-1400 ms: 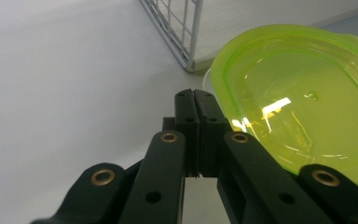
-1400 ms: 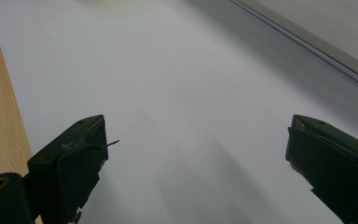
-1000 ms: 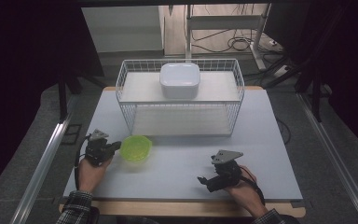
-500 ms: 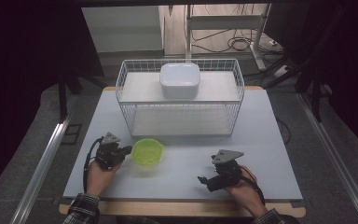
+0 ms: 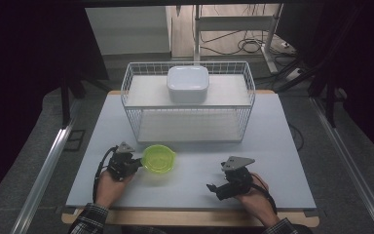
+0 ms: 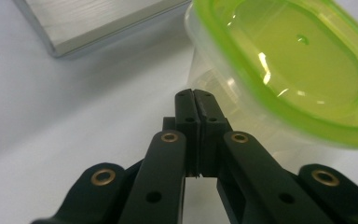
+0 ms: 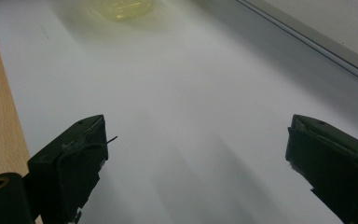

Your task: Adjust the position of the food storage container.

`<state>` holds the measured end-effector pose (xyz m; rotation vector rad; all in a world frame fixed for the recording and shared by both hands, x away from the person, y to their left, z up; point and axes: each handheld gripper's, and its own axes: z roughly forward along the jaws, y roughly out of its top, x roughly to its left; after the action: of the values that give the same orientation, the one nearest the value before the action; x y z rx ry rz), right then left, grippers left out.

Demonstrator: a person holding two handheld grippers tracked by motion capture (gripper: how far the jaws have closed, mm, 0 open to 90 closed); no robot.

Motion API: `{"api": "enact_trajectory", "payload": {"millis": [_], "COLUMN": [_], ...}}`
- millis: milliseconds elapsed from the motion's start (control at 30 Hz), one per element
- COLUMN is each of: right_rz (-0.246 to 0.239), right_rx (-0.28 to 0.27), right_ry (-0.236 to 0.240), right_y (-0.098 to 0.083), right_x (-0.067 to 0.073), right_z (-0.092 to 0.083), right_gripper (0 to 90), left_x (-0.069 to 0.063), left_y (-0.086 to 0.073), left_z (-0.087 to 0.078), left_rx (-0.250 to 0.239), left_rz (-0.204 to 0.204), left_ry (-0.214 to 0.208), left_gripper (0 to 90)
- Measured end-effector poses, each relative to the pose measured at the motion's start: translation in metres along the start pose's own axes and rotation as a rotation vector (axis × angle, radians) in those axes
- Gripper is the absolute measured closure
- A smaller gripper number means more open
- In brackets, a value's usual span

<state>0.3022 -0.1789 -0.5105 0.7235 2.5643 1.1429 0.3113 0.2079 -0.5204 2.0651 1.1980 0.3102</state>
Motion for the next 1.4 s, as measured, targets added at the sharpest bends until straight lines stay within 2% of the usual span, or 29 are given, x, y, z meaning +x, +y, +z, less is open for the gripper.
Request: {"api": "enact_trajectory", "payload": {"millis": [200,567,700,867,1100,1400], "right_rz": [0.000,-0.001,-0.001,-0.002,-0.003,0.001], "right_rx": [0.001,0.007,0.013,0.017,0.022,0.027], "right_ry": [-0.001,0.000,-0.002,-0.002,-0.004,-0.001], "right_y": [0.000,0.000,0.000,0.000,0.000,-0.001], "right_x": [0.000,0.000,0.000,0.000,0.000,0.000], "right_z": [0.000,0.001,0.001,0.002,0.002,0.003], "right_gripper": [5.8,6.1,6.3,6.5,6.6,6.6], "left_x": [0.004,-0.011,-0.017,-0.027,-0.044,-0.062], "left_y": [-0.004,-0.002,0.001,0.004,0.011,0.017], "left_z": [0.004,0.013,0.016,0.023,0.037,0.048], "left_rx": [0.002,0.025,0.028,0.031,0.050,0.051], "left_rz": [0.035,0.092,0.118,0.131,0.186,0.222], "left_ry": [-0.040,-0.064,-0.080,-0.103,-0.119,-0.141], "left_gripper": [88.9,88.1,87.8,87.8,87.2,86.9]}}
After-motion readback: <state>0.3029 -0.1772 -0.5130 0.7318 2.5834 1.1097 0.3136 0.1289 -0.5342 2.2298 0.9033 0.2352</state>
